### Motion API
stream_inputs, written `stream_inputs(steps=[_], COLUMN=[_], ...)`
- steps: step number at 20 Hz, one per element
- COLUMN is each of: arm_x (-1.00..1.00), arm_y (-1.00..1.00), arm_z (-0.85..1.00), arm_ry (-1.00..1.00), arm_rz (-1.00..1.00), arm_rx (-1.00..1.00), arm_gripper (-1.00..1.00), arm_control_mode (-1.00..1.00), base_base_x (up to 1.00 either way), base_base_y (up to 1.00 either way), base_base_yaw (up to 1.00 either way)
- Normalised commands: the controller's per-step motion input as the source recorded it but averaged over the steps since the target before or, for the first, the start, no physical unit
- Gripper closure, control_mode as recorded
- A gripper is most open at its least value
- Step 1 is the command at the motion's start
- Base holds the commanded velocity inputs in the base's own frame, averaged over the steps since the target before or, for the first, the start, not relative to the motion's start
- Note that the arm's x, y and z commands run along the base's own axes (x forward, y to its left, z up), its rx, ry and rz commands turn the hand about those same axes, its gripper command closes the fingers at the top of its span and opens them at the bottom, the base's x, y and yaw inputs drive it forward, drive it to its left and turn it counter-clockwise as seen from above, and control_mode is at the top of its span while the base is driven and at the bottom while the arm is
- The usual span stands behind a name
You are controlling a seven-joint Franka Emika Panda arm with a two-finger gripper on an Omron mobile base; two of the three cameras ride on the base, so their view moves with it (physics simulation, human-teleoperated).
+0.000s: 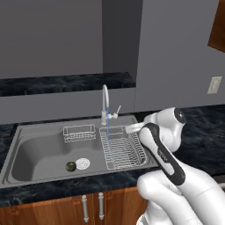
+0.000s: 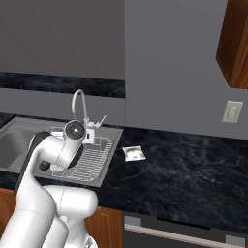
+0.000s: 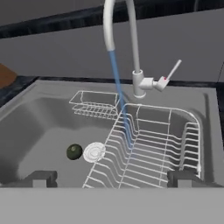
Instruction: Turn on the sink faucet. Then move the squash from the counter to the sink. Turn off the sink. Move the vegetable from the sink to the pot next to the stove. Finally move the pot to the front left burner.
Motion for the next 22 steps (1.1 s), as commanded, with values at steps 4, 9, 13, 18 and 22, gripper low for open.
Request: stream_inputs(steps=[4,9,13,18,22], arm_x=[0.42,0.31,0.41,0.42,0.41], arm_y=[-0.28,-0.24,-0.17,-0.22,-0.13], arm_z=[-0.05,-0.2,-0.27,-0.22,-0.05], arm_ry=[-0.1,-0.1,-0.13,-0.12,-0.06], arm_rz=[0.09,0.06,0.09,0.1,0.1], arm_rx=[0.0,0.0,0.0,0.01,0.02], arm_gripper=[-1.0,-1.0,-1.0,-1.0,-1.0], arm_control_mode=[-1.0,-1.0,-1.0,-1.0,-1.0], base_base_x=[0.0,0.0,0.0,0.0,0.0], base_base_y=[0.0,0.0,0.0,0.0,0.0], base_base_yaw=[0.0,0.0,0.0,0.0,0.0])
